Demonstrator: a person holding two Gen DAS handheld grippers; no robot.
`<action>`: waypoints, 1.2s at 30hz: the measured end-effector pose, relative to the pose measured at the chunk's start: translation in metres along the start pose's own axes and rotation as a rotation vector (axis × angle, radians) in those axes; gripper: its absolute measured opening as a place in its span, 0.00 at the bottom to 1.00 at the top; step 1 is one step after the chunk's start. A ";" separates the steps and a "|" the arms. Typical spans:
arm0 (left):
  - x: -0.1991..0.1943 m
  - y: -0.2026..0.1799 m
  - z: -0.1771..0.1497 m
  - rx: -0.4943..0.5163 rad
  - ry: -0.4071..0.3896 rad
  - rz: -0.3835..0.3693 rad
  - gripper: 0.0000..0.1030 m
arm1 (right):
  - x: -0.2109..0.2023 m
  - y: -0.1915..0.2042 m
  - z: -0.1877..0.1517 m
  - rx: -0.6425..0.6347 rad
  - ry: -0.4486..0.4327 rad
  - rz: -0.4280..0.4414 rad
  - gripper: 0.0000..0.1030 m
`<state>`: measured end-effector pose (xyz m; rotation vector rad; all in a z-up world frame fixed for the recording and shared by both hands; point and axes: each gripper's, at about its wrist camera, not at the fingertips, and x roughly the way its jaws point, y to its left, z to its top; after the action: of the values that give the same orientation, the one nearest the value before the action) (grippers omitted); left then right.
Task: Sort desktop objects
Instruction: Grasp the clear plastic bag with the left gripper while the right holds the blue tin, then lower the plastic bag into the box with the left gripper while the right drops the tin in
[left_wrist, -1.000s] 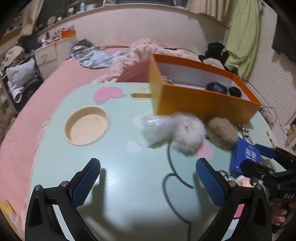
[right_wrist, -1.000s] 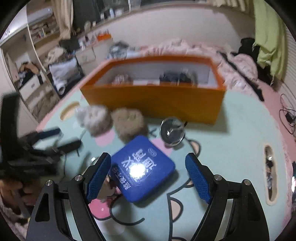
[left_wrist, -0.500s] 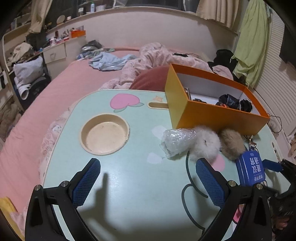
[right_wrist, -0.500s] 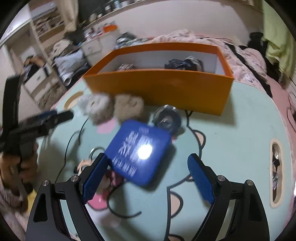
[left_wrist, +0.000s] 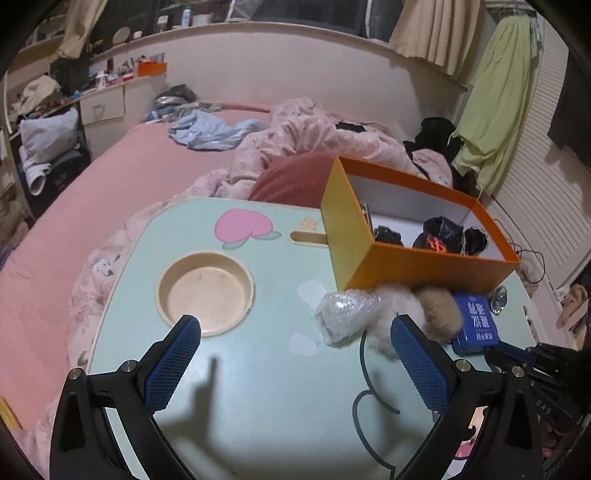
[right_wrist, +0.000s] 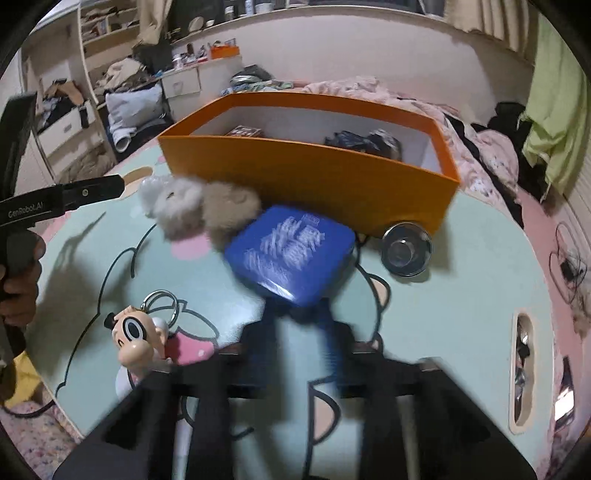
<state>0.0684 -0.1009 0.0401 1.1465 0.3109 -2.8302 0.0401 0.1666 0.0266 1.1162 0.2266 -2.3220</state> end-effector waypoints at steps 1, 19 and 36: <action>0.000 -0.001 0.001 0.009 -0.006 0.001 1.00 | -0.002 -0.004 -0.001 0.019 -0.006 0.011 0.09; 0.049 -0.032 0.005 0.152 0.105 -0.026 0.32 | 0.019 0.002 0.021 0.086 -0.018 0.025 0.69; -0.007 -0.019 0.029 0.066 -0.028 -0.174 0.31 | -0.015 -0.028 0.009 0.212 -0.100 0.021 0.65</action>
<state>0.0509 -0.0882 0.0686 1.1434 0.3337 -3.0255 0.0259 0.1928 0.0416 1.0910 -0.0711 -2.4178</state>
